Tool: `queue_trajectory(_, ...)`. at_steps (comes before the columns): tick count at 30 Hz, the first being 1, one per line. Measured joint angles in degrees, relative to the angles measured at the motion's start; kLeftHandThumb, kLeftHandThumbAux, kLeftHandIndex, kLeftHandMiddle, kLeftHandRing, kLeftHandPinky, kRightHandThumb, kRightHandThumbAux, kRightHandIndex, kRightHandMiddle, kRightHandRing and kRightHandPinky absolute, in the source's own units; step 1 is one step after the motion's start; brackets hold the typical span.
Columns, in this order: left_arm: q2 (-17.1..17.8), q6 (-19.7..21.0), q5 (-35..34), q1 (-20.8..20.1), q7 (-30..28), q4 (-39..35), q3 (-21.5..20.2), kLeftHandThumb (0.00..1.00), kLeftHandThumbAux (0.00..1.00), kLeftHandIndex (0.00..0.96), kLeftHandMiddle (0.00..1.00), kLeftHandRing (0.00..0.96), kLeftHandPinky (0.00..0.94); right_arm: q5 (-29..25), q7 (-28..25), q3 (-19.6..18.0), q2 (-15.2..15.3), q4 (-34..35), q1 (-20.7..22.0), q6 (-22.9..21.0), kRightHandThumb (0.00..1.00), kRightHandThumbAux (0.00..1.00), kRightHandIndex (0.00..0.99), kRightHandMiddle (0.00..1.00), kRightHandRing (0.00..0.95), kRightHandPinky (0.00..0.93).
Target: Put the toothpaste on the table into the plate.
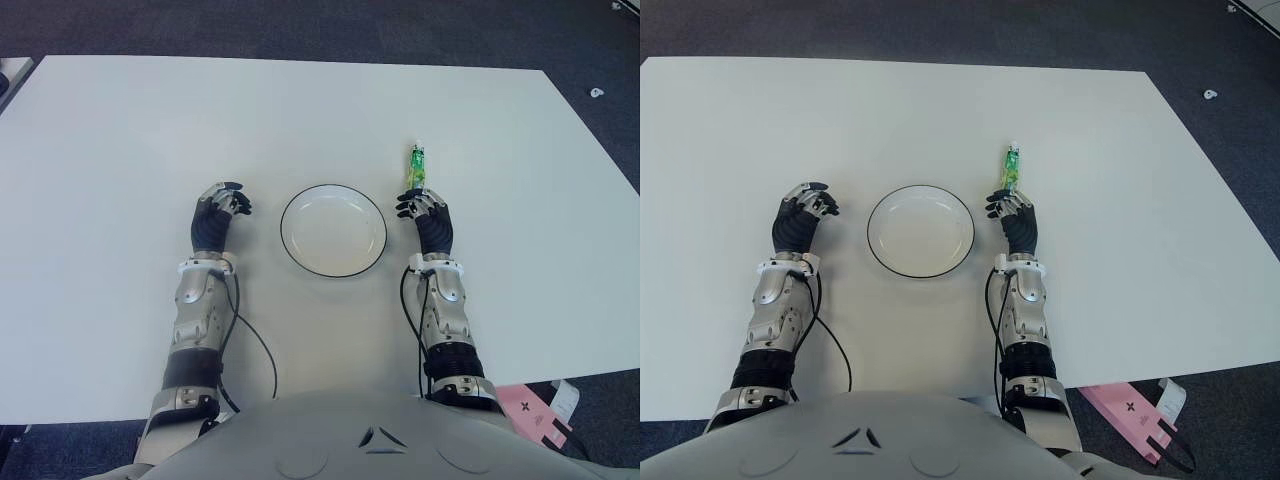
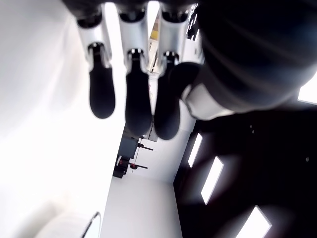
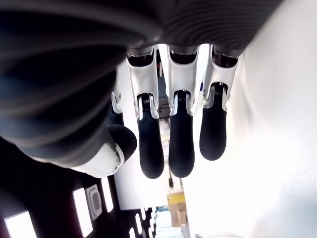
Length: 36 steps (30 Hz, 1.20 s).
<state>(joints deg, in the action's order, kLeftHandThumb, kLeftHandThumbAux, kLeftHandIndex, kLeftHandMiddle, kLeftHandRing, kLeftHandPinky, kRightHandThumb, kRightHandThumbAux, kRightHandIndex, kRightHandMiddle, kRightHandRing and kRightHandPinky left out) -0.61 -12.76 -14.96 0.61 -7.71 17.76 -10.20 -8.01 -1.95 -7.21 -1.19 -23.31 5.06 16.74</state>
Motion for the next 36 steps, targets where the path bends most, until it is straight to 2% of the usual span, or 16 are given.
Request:
queue_trajectory(13,0.00,-0.14,0.41,-0.01,0.00,0.07,0.07,0.714,0.716,0.434,0.576,0.565,0.536,0.86,0.00,0.12,0.57,-0.16,0.00,0.43,0.705,0.727,0.426,0.495,0.502,0.506)
queue_trajectory(19,-0.15,-0.14,0.35,-0.07,0.00,0.06,0.12,0.715,0.715,0.434,0.581,0.565,0.535,5.91,0.36,1.59,3.09,-2.19,-0.08,7.31,0.701,0.727,0.424,0.482,0.485,0.491)
queue_trajectory(24,-0.40,-0.11,0.32,-0.23,0.00,0.06,0.07,0.715,0.715,0.434,0.581,0.565,0.535,9.30,-0.12,2.20,6.52,-1.93,-1.08,9.93,0.703,0.723,0.421,0.454,0.454,0.451)
queue_trajectory(29,-0.56,-0.11,0.32,-0.28,0.21,0.08,-0.18,0.715,0.715,0.434,0.588,0.570,0.539,14.40,-0.14,3.05,11.43,1.13,-2.65,10.95,0.695,0.721,0.412,0.353,0.339,0.319)
queue_trajectory(32,-0.77,-0.11,0.30,-0.38,0.32,0.18,-0.32,0.715,0.715,0.435,0.595,0.576,0.540,17.30,0.01,3.47,14.04,3.48,-2.91,10.94,0.554,0.611,0.277,0.230,0.215,0.201)
queue_trajectory(36,-1.09,-0.11,0.24,-0.90,0.58,0.68,-0.50,0.716,0.715,0.435,0.599,0.579,0.541,22.39,0.86,4.21,18.07,5.63,-2.38,11.18,0.507,0.527,0.190,0.142,0.132,0.131)
